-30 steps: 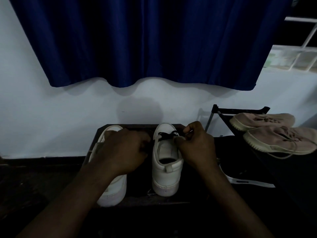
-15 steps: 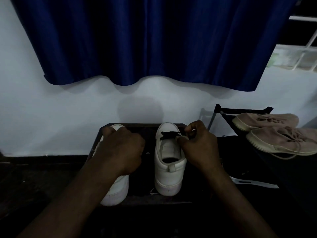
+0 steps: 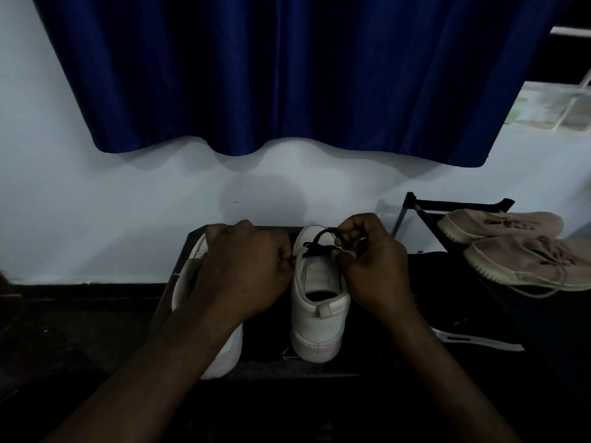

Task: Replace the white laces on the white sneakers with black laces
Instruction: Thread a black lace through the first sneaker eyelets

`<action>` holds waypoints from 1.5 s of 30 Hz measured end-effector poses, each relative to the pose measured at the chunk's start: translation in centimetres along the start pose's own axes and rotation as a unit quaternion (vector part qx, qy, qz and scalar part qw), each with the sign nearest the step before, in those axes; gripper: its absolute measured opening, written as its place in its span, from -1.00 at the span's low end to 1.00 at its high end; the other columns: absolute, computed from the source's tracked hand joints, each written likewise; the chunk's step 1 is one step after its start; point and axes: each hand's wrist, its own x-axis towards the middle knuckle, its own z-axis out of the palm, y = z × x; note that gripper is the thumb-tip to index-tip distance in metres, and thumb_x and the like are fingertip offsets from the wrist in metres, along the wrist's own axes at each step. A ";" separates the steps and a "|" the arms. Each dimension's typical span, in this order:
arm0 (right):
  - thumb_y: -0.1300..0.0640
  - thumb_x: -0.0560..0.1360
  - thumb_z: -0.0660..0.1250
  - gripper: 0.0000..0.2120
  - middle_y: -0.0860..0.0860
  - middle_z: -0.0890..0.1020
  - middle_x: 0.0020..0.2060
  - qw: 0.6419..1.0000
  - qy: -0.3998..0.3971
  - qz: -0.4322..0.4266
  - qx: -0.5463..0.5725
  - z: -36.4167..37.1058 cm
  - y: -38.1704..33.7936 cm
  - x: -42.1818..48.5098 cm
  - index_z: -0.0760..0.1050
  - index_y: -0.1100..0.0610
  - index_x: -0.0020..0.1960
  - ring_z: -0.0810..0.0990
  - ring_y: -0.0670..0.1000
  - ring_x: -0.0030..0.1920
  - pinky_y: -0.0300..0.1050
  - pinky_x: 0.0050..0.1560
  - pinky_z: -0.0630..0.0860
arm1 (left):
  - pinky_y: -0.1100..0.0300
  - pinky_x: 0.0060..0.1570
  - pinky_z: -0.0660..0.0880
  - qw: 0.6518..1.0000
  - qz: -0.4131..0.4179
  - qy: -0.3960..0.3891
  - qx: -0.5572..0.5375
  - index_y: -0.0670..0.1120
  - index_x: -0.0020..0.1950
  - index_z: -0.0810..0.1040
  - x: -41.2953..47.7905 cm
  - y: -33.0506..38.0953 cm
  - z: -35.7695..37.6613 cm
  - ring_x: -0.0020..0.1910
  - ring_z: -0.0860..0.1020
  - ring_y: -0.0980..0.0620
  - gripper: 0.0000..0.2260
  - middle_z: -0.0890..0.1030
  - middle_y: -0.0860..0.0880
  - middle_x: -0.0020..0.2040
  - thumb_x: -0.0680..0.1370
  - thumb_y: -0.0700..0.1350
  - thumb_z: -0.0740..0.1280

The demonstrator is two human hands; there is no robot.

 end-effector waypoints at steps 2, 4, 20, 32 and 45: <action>0.37 0.42 0.49 -0.67 -0.16 0.67 -0.19 1.000 -0.003 0.000 -0.003 -0.1 0.1 0.1 0.56 0.02 0.05 0.62 -0.21 -0.18 -0.42 -0.17 0.48 | 0.02 0.17 0.18 0.997 -0.014 -0.039 0.072 0.08 -0.16 0.57 -0.3 -0.3 -0.1 0.05 0.52 0.04 -0.96 0.56 0.14 -0.22 0.49 -0.02 0.33; 0.36 0.42 0.50 -0.67 -0.15 0.68 -0.19 1.000 -0.008 0.008 -0.003 -0.1 0.3 0.2 0.56 0.01 0.05 0.63 -0.17 -0.18 -0.36 -0.16 0.52 | -0.05 0.26 0.21 0.984 -0.031 -0.117 0.131 0.06 -0.16 0.52 -0.5 -0.5 -0.2 0.10 0.51 0.01 -0.96 0.51 0.10 -0.19 0.50 -0.06 0.32; 0.33 0.39 0.46 -0.74 -0.17 0.66 -0.16 0.999 -0.037 -0.010 -0.039 -0.3 0.8 0.5 0.60 -0.01 -0.05 0.61 -0.17 -0.15 -0.33 -0.15 0.51 | 0.04 0.16 0.33 0.998 0.006 -0.054 0.026 0.09 -0.23 0.55 0.1 -0.1 -0.2 -0.08 0.57 0.11 -0.74 0.59 0.15 -0.30 0.46 0.18 0.14; 0.26 0.41 0.47 -0.82 -0.15 0.66 -0.26 0.998 -0.018 0.023 -0.049 0.0 0.5 0.2 0.61 -0.01 -0.11 0.61 -0.14 -0.26 -0.15 -0.16 0.58 | 0.08 0.30 0.42 0.993 -0.039 -0.066 -0.091 0.17 0.05 0.67 0.8 -0.5 -0.5 0.05 0.62 0.15 -0.80 0.67 0.21 -0.07 0.53 -0.07 0.32; 0.15 0.41 0.53 -0.88 -0.18 0.65 -0.33 0.997 0.022 0.028 -0.062 1.5 0.0 0.5 0.62 -0.02 -0.16 0.60 -0.20 -0.30 -0.34 -0.28 0.45 | 0.03 0.22 0.44 0.995 -0.022 -0.046 -0.084 0.22 0.07 0.53 1.1 -0.3 0.2 -0.01 0.63 0.13 -0.81 0.66 0.21 -0.14 0.54 -0.08 0.36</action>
